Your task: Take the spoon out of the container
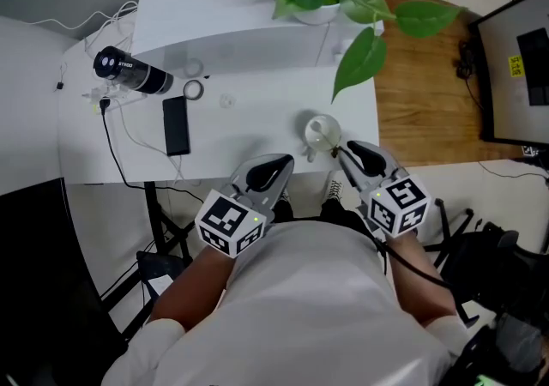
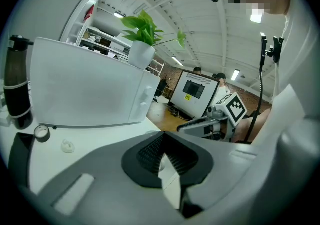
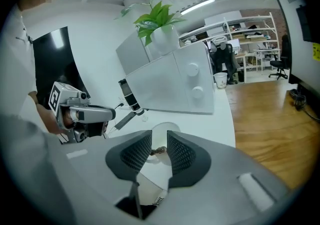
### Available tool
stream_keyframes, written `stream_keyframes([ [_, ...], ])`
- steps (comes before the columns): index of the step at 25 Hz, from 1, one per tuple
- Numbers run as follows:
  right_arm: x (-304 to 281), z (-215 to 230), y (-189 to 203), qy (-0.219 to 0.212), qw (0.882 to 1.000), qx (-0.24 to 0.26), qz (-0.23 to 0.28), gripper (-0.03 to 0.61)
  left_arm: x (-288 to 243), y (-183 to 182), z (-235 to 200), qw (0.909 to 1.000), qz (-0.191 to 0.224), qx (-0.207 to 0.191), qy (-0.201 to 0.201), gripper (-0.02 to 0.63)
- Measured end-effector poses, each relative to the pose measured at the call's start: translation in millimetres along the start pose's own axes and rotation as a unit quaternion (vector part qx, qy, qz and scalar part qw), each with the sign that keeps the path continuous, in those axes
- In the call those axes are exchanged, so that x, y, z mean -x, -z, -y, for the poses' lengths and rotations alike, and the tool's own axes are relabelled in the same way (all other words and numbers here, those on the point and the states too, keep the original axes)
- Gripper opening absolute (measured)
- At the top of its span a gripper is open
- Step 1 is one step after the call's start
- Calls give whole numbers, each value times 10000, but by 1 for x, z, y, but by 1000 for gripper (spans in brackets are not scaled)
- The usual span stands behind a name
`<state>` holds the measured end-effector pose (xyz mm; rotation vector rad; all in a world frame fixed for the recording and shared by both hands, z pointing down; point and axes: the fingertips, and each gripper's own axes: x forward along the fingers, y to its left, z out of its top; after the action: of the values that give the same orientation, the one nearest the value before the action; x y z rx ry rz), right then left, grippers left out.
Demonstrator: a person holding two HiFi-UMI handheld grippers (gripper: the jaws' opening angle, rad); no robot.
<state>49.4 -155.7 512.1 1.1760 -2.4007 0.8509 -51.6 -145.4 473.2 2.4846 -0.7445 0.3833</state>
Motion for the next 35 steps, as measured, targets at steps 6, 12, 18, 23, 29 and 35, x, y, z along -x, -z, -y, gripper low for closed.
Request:
stream_keyframes([
  [6,-11,5,8,2,9987,-496,-97,137,0,5,-3,9999,-82,53,30,3],
  [12,-16,5,16,16,9968,-784,-126,141,1,8,-6,9998,-132,113,43,4],
  [18,-21,7,23,16,9948,-1001,-165,143,2,12,-8,9997,-184,178,38,3],
  [23,-24,5,23,-48,9953,-953,-176,132,4,12,-11,9996,-207,192,17,3],
  [29,-26,0,21,-101,9966,-788,-225,87,3,11,-11,9996,-188,186,33,3],
  [35,-23,2,18,44,9984,-484,-305,54,3,8,-9,9997,-147,172,51,4],
])
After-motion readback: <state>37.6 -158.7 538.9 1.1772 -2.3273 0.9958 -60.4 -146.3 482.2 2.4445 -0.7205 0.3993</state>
